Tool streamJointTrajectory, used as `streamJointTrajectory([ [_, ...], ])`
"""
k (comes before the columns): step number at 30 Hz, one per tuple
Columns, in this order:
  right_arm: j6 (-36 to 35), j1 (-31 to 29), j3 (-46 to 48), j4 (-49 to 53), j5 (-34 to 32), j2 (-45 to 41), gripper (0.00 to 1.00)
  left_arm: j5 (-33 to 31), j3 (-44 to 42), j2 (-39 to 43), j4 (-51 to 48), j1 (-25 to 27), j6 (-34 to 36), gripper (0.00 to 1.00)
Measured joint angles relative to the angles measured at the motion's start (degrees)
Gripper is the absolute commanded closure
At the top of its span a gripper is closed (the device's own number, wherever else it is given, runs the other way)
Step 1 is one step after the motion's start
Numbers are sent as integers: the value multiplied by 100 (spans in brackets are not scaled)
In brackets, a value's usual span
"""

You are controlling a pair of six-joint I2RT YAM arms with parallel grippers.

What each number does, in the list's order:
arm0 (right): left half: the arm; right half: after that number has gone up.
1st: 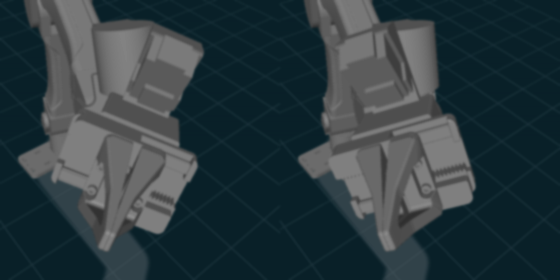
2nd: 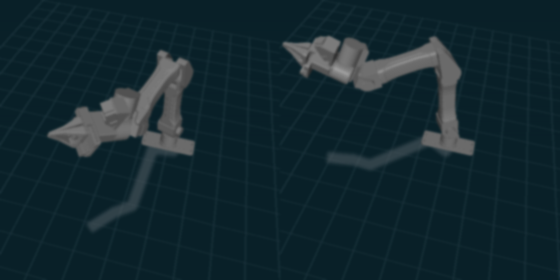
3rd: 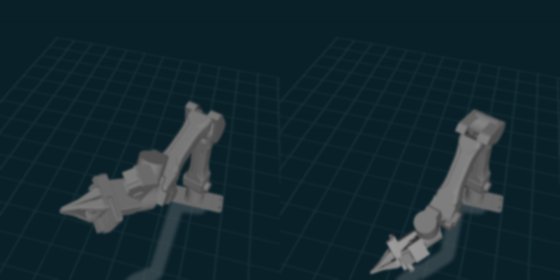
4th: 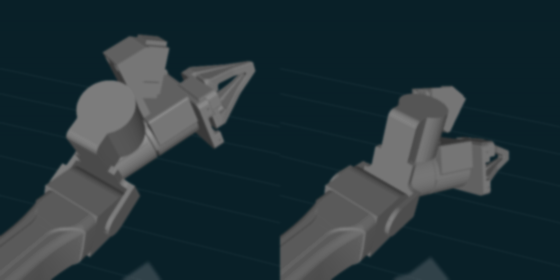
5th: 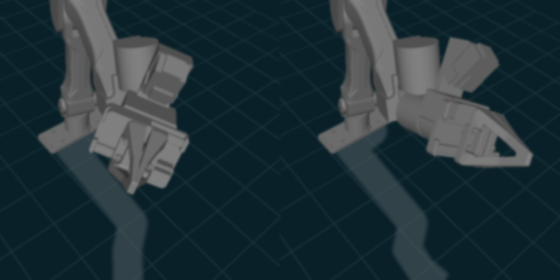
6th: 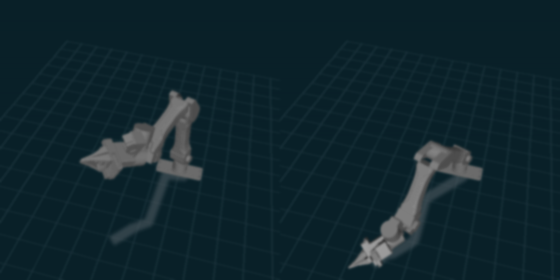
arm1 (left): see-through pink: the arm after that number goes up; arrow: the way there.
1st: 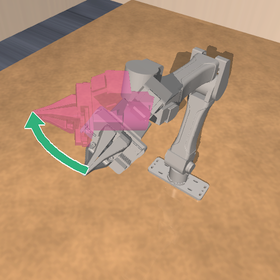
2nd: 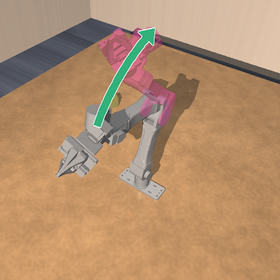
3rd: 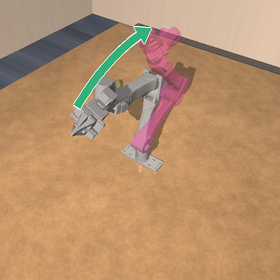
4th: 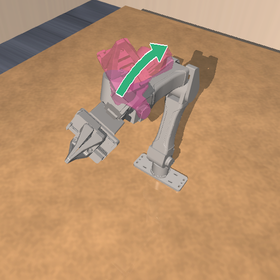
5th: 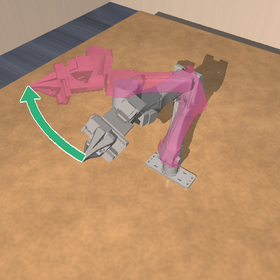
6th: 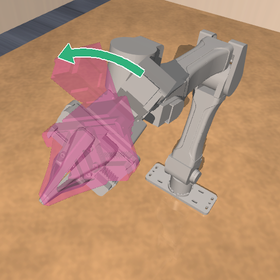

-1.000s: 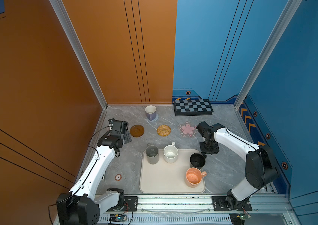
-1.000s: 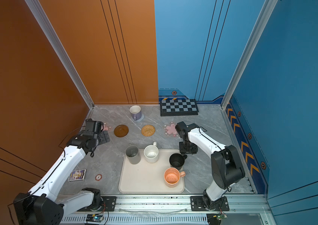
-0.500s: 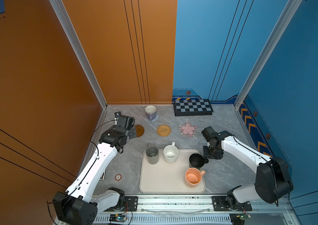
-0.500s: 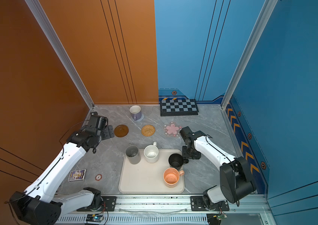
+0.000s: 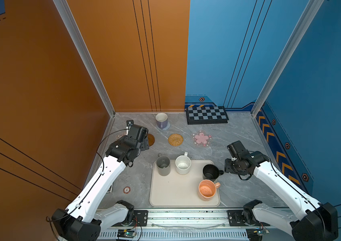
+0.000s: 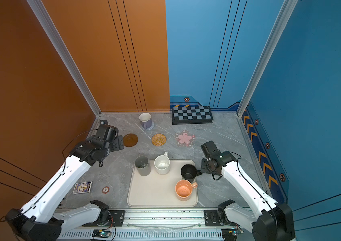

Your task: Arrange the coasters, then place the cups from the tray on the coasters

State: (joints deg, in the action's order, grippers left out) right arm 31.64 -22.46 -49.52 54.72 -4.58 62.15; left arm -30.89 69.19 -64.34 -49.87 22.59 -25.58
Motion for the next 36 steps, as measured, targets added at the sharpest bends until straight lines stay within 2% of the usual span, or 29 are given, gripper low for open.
streamJointTrajectory([
  [6,214,-76,63,317,-79,-232,40,2,0,166,-181,144,-4,2],
  [13,321,-623,74,487,-142,-129,37,9,0,205,-254,328,-68,2],
  [17,315,-726,74,487,-166,-90,37,9,0,229,-256,387,-83,2],
  [27,208,-1239,70,334,-175,745,31,9,0,229,-260,450,-61,2],
  [36,-39,-1257,28,-92,-168,1126,31,11,0,229,-271,472,-61,2],
])
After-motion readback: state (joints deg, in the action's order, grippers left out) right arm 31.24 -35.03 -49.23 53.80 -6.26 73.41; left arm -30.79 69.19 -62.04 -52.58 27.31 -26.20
